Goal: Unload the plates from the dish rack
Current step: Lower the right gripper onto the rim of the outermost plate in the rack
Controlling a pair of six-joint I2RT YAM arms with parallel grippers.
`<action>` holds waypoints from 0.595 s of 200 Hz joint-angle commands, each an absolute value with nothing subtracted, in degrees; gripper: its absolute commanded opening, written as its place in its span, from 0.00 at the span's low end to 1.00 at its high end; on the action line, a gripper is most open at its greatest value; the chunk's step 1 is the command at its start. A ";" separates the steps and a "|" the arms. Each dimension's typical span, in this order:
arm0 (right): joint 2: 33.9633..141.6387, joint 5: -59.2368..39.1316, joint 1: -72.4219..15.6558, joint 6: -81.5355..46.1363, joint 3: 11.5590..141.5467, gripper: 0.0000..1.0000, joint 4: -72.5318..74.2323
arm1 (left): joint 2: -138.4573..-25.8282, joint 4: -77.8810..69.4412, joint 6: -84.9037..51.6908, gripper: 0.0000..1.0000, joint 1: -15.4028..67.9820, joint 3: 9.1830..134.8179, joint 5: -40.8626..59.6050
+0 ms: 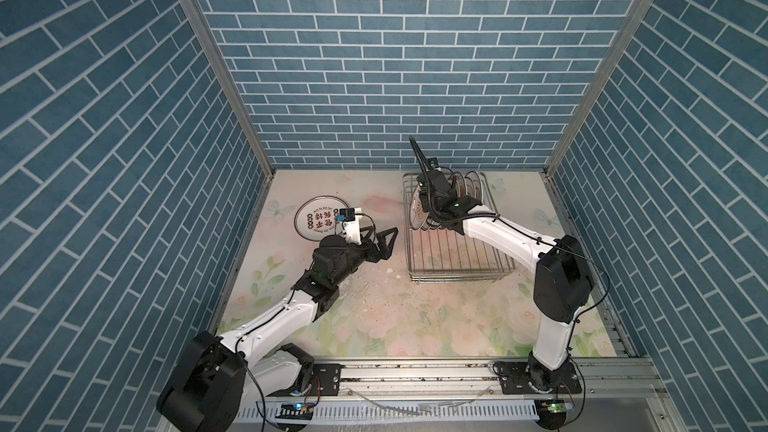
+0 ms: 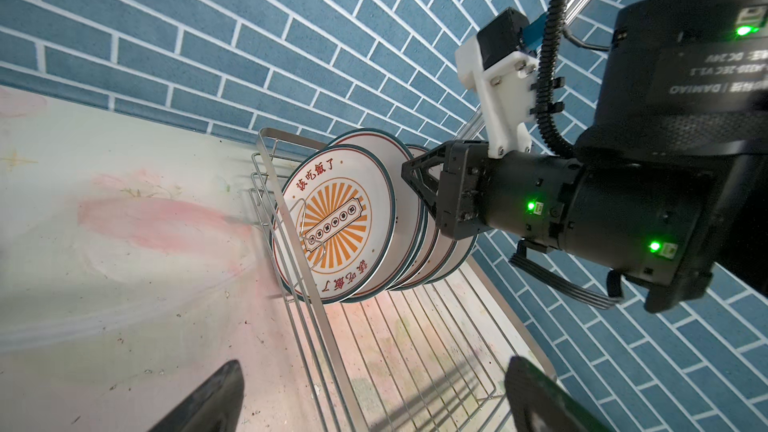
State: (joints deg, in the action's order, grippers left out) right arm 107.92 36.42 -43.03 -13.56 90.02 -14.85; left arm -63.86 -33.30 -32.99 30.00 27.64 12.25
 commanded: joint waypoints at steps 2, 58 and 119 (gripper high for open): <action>110.57 40.72 -43.26 -15.21 94.39 0.22 -18.14 | -62.36 -33.66 -33.22 1.00 30.38 26.98 11.80; 114.85 45.37 -43.25 -15.12 99.29 0.18 -20.21 | -61.77 -33.60 -33.23 1.00 30.37 26.27 11.84; 118.05 47.84 -43.30 -14.35 103.51 0.12 -22.00 | -61.78 -32.70 -32.90 1.00 30.33 25.94 10.52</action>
State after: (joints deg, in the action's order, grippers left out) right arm 116.22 44.73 -43.03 -13.67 100.07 -19.38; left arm -62.59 -33.10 -33.21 30.00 26.41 11.42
